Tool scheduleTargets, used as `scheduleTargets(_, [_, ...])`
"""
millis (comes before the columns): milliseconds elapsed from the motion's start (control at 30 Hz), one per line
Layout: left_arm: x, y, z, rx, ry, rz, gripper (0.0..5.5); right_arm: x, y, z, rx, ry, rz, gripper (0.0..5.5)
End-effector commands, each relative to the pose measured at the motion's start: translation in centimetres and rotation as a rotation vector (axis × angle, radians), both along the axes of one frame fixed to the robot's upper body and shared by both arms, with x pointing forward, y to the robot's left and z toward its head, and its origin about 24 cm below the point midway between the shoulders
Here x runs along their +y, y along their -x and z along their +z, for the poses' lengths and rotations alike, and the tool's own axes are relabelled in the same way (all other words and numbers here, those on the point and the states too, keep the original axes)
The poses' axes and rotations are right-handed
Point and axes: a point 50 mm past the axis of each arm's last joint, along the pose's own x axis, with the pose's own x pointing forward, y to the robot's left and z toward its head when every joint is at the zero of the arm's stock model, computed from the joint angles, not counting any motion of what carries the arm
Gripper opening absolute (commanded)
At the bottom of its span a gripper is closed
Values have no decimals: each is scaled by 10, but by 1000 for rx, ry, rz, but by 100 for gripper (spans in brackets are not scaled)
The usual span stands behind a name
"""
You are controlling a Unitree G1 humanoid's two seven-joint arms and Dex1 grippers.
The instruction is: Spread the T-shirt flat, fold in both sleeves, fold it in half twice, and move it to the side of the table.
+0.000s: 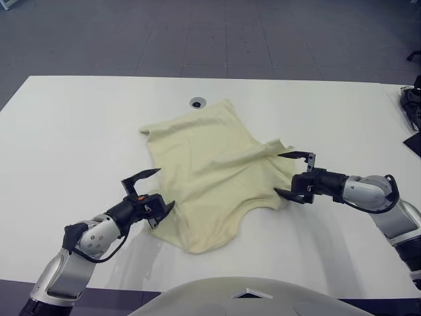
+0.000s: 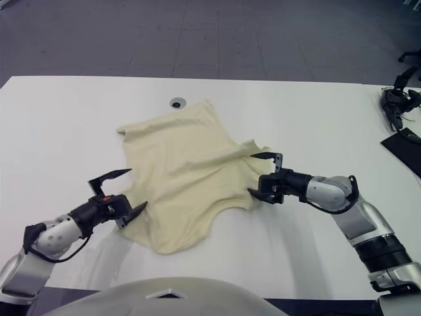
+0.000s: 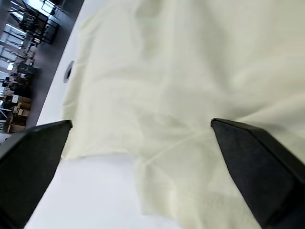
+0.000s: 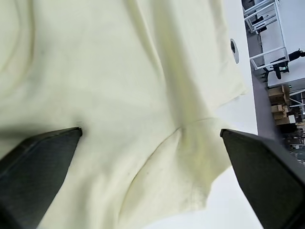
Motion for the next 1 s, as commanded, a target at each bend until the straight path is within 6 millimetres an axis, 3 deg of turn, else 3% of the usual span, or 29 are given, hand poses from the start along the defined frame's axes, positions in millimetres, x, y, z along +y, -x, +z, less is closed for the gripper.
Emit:
scheduleTargets(33, [-12, 22, -15, 129, -30, -104, 538, -8, 24, -28, 150, 129, 12, 540])
scheduleTargets(133, [-18, 31, -16, 162, -19, -136, 538, -11, 46, -26, 272, 127, 56, 540])
scheduleTargets(267, [-1, 26, -15, 146, -87, -80, 538, -9, 78, -12, 438, 97, 138, 540])
scheduleTargets(500, [31, 26, -20, 176, -215, 2, 538, 14, 97, 8, 494, 9, 243, 540])
scheduleTargets(767, [37, 20, -16, 169, -239, 2, 538, 29, 86, 14, 399, -78, 237, 540])
scheduleTargets(900, [48, 13, -9, 125, -263, 38, 538, 38, 83, 27, 438, -260, 244, 540])
scheduleTargets(1000, [41, 10, -2, 89, -193, 26, 538, 42, 76, 36, 441, -395, 225, 540])
